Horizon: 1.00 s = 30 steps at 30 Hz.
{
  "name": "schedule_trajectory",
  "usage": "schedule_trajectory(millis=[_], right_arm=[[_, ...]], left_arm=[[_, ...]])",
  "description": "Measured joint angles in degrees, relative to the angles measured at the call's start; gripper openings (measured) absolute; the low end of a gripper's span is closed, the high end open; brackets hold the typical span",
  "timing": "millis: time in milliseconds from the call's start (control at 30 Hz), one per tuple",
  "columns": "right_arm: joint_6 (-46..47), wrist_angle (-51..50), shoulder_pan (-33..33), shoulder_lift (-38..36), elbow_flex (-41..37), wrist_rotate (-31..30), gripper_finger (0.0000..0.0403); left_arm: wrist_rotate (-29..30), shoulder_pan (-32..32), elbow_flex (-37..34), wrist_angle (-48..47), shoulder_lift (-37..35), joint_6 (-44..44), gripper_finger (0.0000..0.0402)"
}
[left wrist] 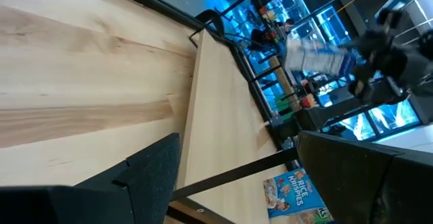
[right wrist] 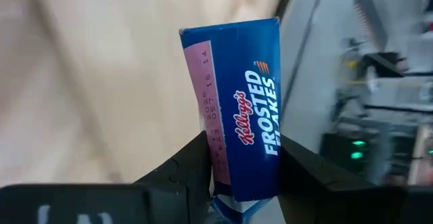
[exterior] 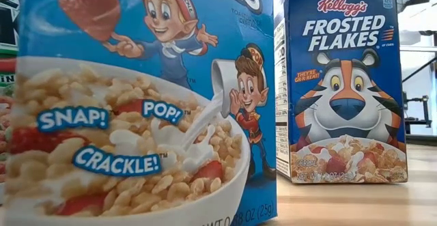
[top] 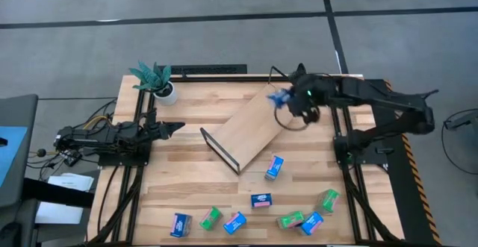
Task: Stack cereal on shelf
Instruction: Put the top right blue cereal box on the shelf
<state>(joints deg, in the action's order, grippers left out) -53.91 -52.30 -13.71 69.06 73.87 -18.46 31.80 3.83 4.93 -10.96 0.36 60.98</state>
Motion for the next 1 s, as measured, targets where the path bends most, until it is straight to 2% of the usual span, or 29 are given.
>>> schedule_trajectory(millis=[100, 200, 267, 400, 633, 1000], right_arm=[[-4.8, 5.3, -4.8, 3.1, 0.0, 5.4, 0.0164], [-5.2, 8.2, -8.9, 6.6, 0.0, 11.3, 0.0164], [-7.4, 8.8, -10.9, 9.1, 0.0, 13.2, 0.0164], [-13.4, 8.7, -13.5, 13.8, 0.0, 13.9, 0.0164], [-15.0, 8.7, -16.2, 19.8, -0.1, 14.3, 0.0164], [-16.7, 9.3, -18.3, 18.7, -0.1, 17.0, 0.0165]], left_arm=[[0.0, 0.0, 0.0, -0.1, 0.0, -0.1, 0.0286], [0.0, 0.0, 0.0, -0.1, 0.0, -0.3, 0.0286], [0.0, 0.0, 0.0, -0.2, 0.0, -0.2, 0.0286], [0.3, 0.0, 0.0, -0.3, 0.0, 0.2, 0.0286], [1.1, 0.0, 0.0, -0.3, 0.0, 0.3, 0.0286], [3.4, 0.0, 0.0, -0.3, 0.0, 0.2, 0.0286]])
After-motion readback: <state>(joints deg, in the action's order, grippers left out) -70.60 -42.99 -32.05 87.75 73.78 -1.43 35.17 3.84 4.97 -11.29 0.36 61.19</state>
